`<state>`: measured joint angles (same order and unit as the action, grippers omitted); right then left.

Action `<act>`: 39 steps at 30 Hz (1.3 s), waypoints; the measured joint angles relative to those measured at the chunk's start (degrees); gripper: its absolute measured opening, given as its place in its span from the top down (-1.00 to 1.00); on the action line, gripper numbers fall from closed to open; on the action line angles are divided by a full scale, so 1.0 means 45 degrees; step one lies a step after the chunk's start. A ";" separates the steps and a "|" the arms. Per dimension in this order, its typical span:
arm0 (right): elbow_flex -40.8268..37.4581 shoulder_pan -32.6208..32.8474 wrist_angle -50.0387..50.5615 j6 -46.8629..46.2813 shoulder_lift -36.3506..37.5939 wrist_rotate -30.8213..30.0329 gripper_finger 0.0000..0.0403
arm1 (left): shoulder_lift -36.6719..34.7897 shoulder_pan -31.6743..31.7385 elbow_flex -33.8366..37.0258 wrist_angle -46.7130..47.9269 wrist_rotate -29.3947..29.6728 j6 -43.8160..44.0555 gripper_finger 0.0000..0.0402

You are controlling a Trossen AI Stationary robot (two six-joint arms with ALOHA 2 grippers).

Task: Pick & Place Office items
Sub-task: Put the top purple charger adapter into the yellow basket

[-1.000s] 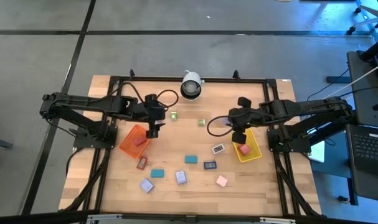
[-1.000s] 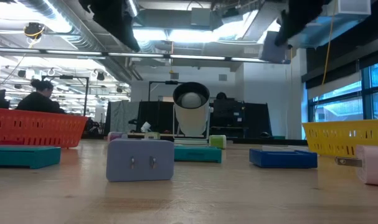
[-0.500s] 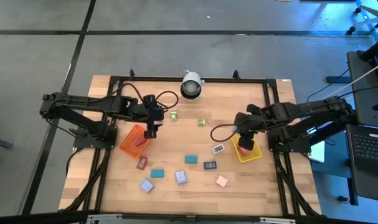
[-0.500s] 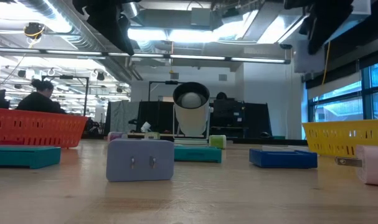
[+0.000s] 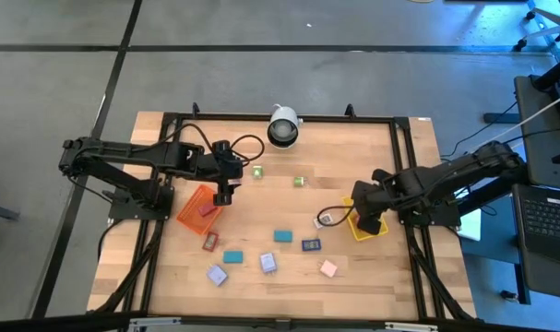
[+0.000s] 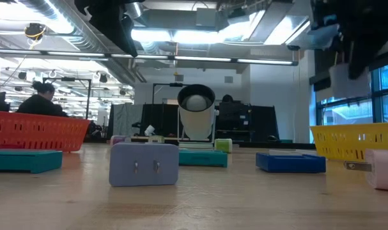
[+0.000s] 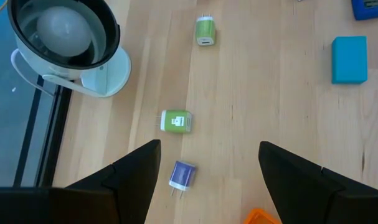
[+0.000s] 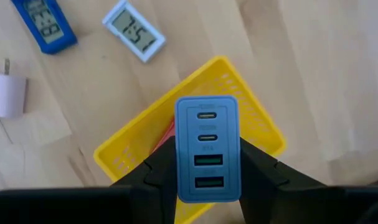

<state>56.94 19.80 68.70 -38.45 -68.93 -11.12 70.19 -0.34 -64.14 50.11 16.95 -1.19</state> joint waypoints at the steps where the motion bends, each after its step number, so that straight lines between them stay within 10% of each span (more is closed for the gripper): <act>1: -0.0154 0.0049 -0.0073 -0.0030 0.0000 0.0012 0.40 | 0.0000 0.0000 0.0000 0.0000 0.0000 0.0000 -0.33; 39: -0.3699 -0.1940 -0.3994 0.2016 0.0000 0.0655 0.37 | 0.0005 0.0015 0.0000 -0.0024 -0.0024 -0.0026 -0.33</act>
<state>40.29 11.07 50.73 -29.37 -68.93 -8.17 70.22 -0.27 -64.14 50.00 16.84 -1.31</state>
